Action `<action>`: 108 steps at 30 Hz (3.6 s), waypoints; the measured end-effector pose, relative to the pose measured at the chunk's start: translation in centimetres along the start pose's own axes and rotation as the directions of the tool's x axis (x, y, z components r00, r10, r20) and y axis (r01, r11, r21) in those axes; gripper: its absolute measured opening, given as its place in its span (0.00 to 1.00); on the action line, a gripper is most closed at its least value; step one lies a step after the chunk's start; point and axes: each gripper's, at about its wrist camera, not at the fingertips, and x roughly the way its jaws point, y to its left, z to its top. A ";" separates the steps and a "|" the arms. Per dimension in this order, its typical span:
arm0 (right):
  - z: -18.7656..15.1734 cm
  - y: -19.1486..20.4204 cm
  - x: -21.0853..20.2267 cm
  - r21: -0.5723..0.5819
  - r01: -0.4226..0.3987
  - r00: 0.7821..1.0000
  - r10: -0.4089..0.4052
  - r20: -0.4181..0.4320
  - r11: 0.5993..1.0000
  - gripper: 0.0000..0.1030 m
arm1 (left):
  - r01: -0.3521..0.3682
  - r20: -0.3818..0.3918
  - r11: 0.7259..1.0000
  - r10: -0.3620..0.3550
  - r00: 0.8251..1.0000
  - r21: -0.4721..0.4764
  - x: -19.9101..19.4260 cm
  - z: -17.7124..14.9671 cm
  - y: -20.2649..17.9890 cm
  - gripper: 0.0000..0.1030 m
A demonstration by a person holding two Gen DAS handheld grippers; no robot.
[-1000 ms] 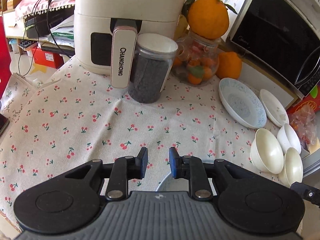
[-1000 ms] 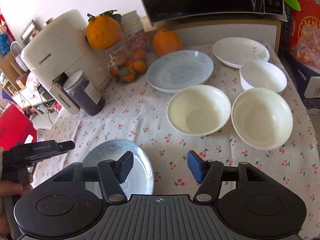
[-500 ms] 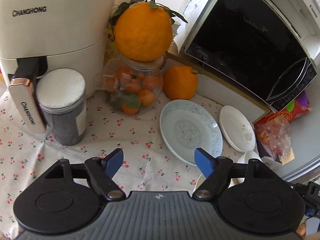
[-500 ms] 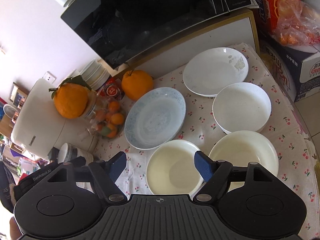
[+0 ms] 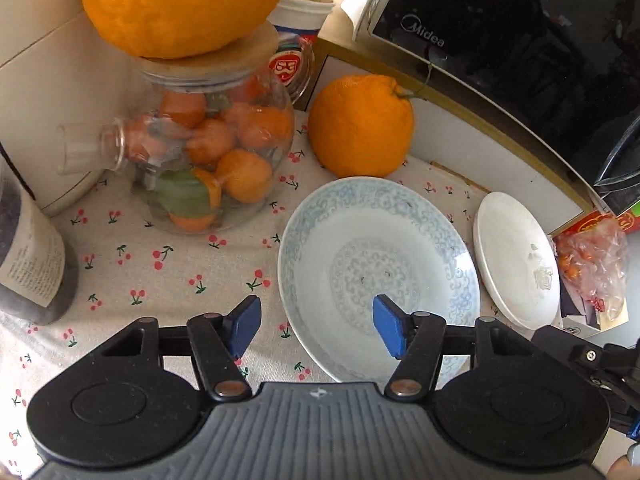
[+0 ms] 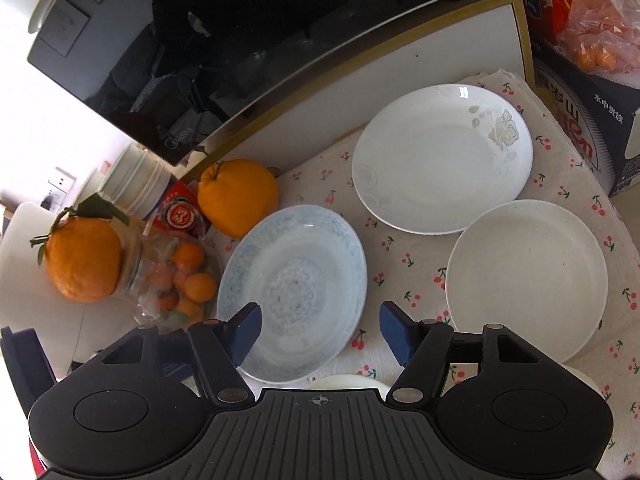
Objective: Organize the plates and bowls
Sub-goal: 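Move both grippers to the smaller blue plate and grasp its rim, then lift the smaller blue plate with both grippers and carry it onto the first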
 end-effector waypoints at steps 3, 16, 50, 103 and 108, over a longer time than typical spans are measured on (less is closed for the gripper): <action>0.3 -0.5 1.6 0.014 0.042 0.999 -0.041 -0.027 0.999 0.56 | -0.003 -0.005 1.000 0.003 1.000 0.016 1.1 -0.1 -0.4 0.50; 1.0 -0.8 5.3 0.002 0.122 0.992 -0.122 -0.045 0.993 0.56 | -0.020 -0.029 1.000 0.021 0.999 0.023 4.4 0.4 -0.6 0.43; 1.0 -0.9 7.4 -0.027 0.140 0.987 -0.142 -0.071 0.990 0.23 | 0.005 -0.002 1.000 -0.005 1.000 -0.020 3.7 1.1 1.9 0.16; -17.4 7.7 -7.2 -0.347 0.034 0.999 -0.031 0.013 0.937 0.12 | 0.078 0.153 0.997 -0.078 0.985 0.005 -15.3 -12.3 10.6 0.09; -21.5 7.3 -6.9 -0.360 0.038 0.998 -0.052 -0.029 0.932 0.13 | 0.059 0.148 0.998 -0.061 0.987 0.022 -15.9 -15.0 12.2 0.09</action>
